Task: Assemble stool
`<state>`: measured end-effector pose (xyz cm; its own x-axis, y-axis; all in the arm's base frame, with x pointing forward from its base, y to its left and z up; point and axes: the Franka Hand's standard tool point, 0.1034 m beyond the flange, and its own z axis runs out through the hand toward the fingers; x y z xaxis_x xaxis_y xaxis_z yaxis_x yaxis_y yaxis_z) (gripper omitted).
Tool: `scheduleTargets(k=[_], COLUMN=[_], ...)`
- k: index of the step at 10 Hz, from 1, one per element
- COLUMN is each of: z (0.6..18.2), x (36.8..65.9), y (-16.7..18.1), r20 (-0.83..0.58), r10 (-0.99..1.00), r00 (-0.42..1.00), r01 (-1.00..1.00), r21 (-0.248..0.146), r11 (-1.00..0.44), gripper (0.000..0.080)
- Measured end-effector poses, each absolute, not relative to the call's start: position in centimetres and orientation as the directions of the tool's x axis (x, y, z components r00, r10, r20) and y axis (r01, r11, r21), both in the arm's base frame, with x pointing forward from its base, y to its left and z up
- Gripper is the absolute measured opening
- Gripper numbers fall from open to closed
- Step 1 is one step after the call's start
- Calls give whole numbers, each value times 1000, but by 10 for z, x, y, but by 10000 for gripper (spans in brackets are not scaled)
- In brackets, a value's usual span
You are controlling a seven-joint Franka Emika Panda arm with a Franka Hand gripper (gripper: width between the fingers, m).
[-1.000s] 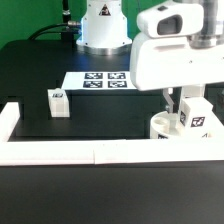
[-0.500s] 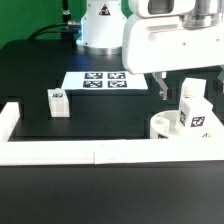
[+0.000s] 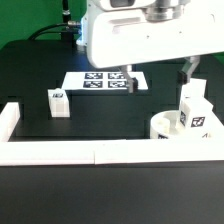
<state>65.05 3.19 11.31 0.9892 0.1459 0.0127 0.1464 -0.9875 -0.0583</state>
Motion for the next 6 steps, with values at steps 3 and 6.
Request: scheduleTargets(k=[3,6], z=[112,111], x=[646,644], y=[17,15], r20=[13,5], r10=[352,345], r00=[936,938], r01=[352,345], r21=[-44,-46], r11=[-935,-937], gripper=[648,648])
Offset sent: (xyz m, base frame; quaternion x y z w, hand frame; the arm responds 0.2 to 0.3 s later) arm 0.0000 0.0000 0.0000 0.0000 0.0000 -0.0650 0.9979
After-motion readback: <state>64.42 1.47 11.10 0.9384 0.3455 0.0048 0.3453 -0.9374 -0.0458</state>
